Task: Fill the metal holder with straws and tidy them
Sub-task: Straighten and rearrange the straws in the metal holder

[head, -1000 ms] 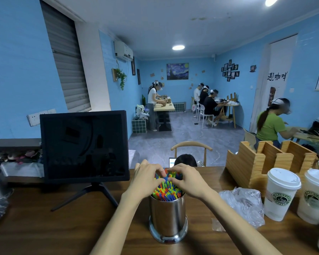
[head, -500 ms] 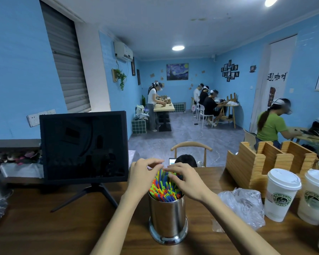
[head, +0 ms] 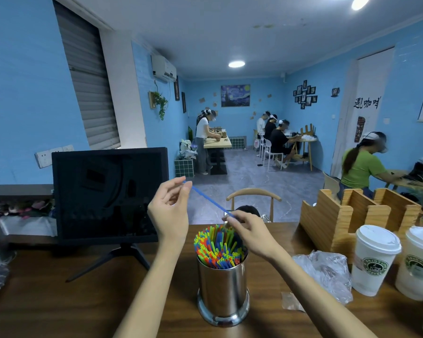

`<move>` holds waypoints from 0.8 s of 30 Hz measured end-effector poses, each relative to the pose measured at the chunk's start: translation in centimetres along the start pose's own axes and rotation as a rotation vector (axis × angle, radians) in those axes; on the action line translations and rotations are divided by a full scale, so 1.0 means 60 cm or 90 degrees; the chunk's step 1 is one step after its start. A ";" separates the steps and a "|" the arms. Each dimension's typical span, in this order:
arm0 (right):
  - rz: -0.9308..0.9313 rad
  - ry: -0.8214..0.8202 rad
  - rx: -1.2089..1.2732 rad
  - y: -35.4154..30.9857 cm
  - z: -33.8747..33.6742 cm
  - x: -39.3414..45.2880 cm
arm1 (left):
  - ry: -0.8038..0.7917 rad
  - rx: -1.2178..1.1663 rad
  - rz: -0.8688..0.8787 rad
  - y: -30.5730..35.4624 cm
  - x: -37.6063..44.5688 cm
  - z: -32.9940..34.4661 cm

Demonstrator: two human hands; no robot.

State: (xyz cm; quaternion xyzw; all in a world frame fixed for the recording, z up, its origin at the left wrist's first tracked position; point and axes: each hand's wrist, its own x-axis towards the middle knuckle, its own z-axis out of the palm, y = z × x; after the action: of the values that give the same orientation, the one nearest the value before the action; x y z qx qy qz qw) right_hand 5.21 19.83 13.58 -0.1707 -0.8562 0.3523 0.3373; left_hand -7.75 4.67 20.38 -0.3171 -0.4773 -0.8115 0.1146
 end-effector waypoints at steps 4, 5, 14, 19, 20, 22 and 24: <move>0.052 0.060 0.206 -0.009 -0.034 0.002 | -0.014 0.032 -0.052 -0.036 -0.003 -0.015; 0.071 0.058 0.256 -0.011 -0.045 0.001 | -0.015 0.043 -0.080 -0.049 -0.005 -0.022; 0.104 0.145 0.584 -0.042 -0.091 0.019 | -0.124 0.057 -0.247 -0.095 -0.032 -0.037; 0.012 0.151 0.574 -0.069 -0.091 0.034 | -0.366 0.179 -0.188 -0.088 -0.048 -0.030; -0.017 0.154 0.532 -0.075 -0.090 0.035 | -0.417 0.210 -0.171 -0.086 -0.051 -0.027; -0.081 0.169 0.419 -0.085 -0.086 0.036 | -0.485 0.292 -0.145 -0.081 -0.058 -0.021; -0.131 0.181 0.303 -0.093 -0.079 0.035 | -0.499 0.351 -0.125 -0.073 -0.062 -0.017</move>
State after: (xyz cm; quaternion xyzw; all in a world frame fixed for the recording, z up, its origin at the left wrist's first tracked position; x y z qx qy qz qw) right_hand 6.71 19.38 21.01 -0.0467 -0.7068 0.4794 0.5181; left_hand -7.47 5.65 14.63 -0.5099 -0.7094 -0.4814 -0.0706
